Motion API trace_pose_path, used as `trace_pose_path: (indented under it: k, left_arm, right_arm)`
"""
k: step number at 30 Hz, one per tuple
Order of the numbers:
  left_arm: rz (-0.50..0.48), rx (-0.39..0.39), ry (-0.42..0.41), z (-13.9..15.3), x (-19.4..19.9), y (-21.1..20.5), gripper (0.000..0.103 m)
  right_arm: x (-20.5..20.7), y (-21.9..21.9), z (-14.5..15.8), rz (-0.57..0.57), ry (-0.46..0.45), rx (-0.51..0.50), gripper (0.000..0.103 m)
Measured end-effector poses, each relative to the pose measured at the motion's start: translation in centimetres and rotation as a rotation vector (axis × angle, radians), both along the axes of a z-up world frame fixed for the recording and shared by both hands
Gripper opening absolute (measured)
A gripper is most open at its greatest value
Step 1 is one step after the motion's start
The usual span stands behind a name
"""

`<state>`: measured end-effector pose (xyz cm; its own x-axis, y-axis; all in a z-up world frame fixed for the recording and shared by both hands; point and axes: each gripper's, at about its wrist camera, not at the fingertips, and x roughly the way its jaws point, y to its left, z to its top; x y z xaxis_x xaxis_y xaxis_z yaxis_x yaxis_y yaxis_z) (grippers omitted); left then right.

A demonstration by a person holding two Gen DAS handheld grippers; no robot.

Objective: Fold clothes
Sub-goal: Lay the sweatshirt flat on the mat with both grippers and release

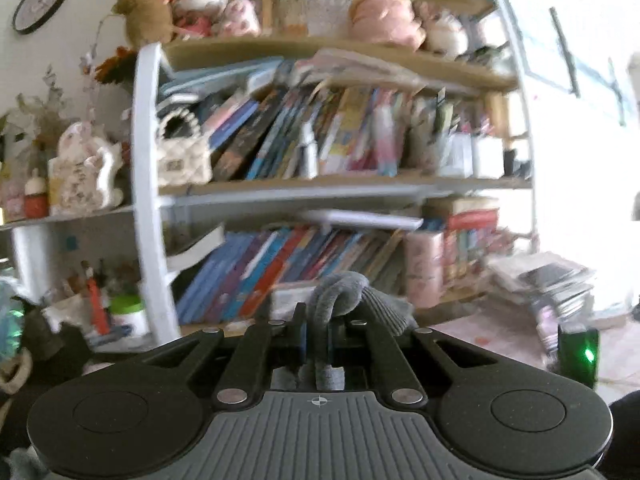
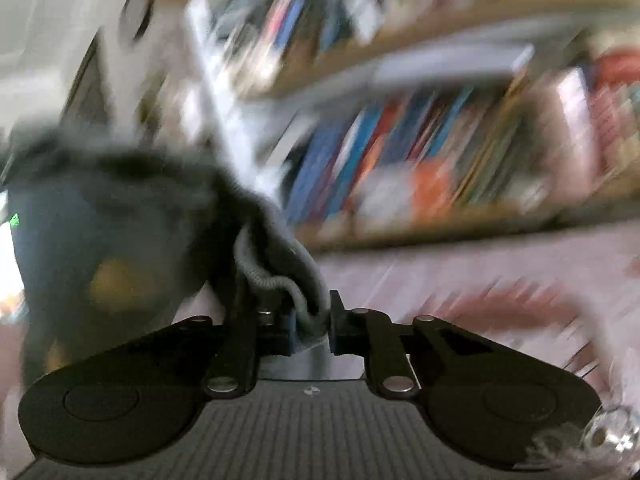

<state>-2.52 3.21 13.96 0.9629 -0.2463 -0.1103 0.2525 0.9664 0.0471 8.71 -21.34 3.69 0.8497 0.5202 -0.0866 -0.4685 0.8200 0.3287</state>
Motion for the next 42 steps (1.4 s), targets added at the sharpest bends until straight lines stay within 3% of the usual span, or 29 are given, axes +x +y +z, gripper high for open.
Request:
trace_pose_path:
  k: [4,6,9,11,13,16,21,23,25,28,34,35,36,38,39,41,42]
  left_arm:
    - [-0.2,-0.127,-0.137,3.7,-2.6,0.1,0.007]
    - [-0.291,-0.175,-0.259,6.0,-4.3,0.4,0.006]
    - [-0.361,-0.248,-0.407,8.2,-6.2,1.8,0.006]
    - [-0.389,-0.321,-0.44,8.7,-6.8,3.5,0.007]
    - [-0.367,-0.363,-0.405,7.8,-6.5,5.1,0.007]
    - [-0.294,-0.41,-0.299,5.1,-5.3,7.6,0.007]
    - [-0.044,-0.467,0.009,-2.8,-2.1,12.7,0.007]
    - [0.06,-0.491,0.124,-6.2,-1.1,15.0,0.007]
    - [0.135,-0.509,0.179,-8.3,-0.8,17.1,0.007]
    - [0.224,-0.537,0.219,-10.5,-0.9,20.1,0.007]
    - [0.36,-0.546,0.281,-12.8,-1.2,24.0,0.008]
    - [0.379,-0.539,0.305,-13.1,-1.2,24.2,0.009]
    - [0.398,-0.531,0.331,-13.4,-1.2,24.3,0.01]
    - [0.448,-0.486,0.353,-13.6,-1.3,24.3,0.02]
    - [0.473,-0.463,0.363,-13.7,-1.3,24.3,0.025]
    - [0.523,-0.42,0.357,-13.7,-1.9,24.4,0.046]
    - [0.543,-0.409,0.338,-13.5,-2.3,24.4,0.051]
  right_arm:
    - [-2.2,-2.8,6.8,-0.207,-0.3,0.104,0.013]
    - [-3.4,-2.5,11.1,-0.261,-0.477,0.115,0.013]
    - [-4.4,-1.0,17.6,-0.251,-0.679,0.153,0.013]
    - [-4.0,0.6,20.7,-0.196,-0.728,0.162,0.013]
    - [-3.0,3.1,22.1,-0.135,-0.719,0.134,0.013]
    - [-0.2,7.7,20.3,-0.055,-0.621,0.038,0.013]
    - [6.5,16.7,11.2,0.09,-0.27,-0.158,0.013]
    - [7.9,21.1,7.2,0.131,-0.169,-0.277,0.013]
    - [8.6,25.2,4.3,0.174,-0.11,-0.373,0.013]
    - [9.2,30.0,1.9,0.228,-0.096,-0.439,0.013]
    - [9.0,37.7,1.6,0.31,-0.214,-0.593,0.013]
    - [9.0,38.8,1.4,0.328,-0.226,-0.639,0.015]
    - [8.9,39.8,0.9,0.349,-0.232,-0.691,0.024]
    - [8.6,40.7,0.2,0.38,-0.24,-0.754,0.04]
    - [8.1,40.4,-0.1,0.393,-0.244,-0.763,0.042]
    - [7.4,39.3,-0.1,0.413,-0.231,-0.761,0.042]
    - [7.1,38.4,0.1,0.415,-0.215,-0.752,0.042]
